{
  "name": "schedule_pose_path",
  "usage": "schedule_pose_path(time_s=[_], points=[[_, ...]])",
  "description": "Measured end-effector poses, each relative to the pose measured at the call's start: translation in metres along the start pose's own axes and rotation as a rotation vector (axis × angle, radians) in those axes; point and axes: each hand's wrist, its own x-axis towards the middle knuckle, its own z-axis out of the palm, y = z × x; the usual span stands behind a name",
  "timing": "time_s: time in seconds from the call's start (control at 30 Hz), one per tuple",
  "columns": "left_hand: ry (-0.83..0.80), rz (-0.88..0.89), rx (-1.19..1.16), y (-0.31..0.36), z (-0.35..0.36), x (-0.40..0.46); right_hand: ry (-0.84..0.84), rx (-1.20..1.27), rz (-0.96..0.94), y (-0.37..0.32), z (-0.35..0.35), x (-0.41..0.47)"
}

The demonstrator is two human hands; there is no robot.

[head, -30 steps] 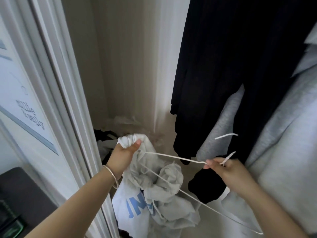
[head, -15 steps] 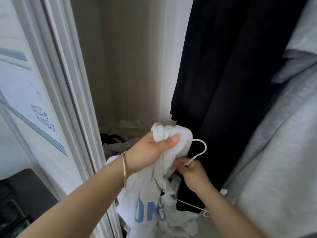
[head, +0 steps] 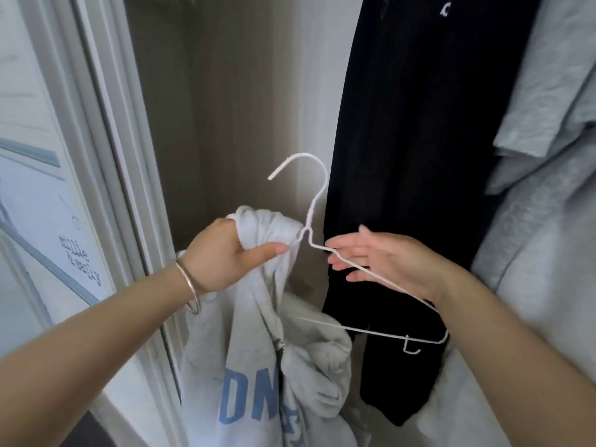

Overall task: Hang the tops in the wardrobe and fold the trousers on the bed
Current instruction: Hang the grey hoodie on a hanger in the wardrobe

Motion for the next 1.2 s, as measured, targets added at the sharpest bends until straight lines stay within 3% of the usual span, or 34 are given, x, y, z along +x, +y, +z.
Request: schedule_pose_path(time_s=[0.13,0.33,0.43,0.47,0.57,0.67,0.87,0.97,1.07,1.13,1.2], points=[[0.152,-0.179,-0.234,-0.008,-0.013,0.0,0.091,0.108,0.28,0.047,-0.041,-0.005],[0.274,-0.231,-0.236,-0.014,-0.008,0.0,0.091,-0.25,0.771,0.139,0.02,0.015],[0.341,-0.256,-0.251,-0.016,-0.008,0.003,0.116,-0.031,0.885,0.163,0.051,0.029],[0.345,-0.256,-0.261,-0.017,-0.008,0.002,0.13,0.138,0.86,0.163,0.055,0.033],[0.312,-0.244,-0.245,-0.019,-0.004,-0.003,0.302,0.634,0.515,0.143,0.037,0.037],[0.285,-0.245,-0.205,-0.022,0.001,-0.009,0.509,0.733,0.285,0.103,-0.004,0.029],[0.241,-0.216,0.014,-0.016,0.029,-0.014,0.922,0.413,0.178,0.06,-0.053,-0.009],[0.12,0.003,0.236,-0.011,0.041,-0.018,1.052,0.196,0.196,0.048,-0.058,-0.032],[-0.017,0.154,0.47,0.003,0.051,-0.02,1.04,0.004,0.19,0.032,-0.061,-0.045],[-0.082,0.017,0.468,0.016,0.054,-0.022,0.993,-0.138,0.272,0.021,-0.061,-0.043],[-0.012,0.054,0.386,0.019,0.062,-0.017,0.974,-0.226,0.271,0.005,-0.053,-0.041]])
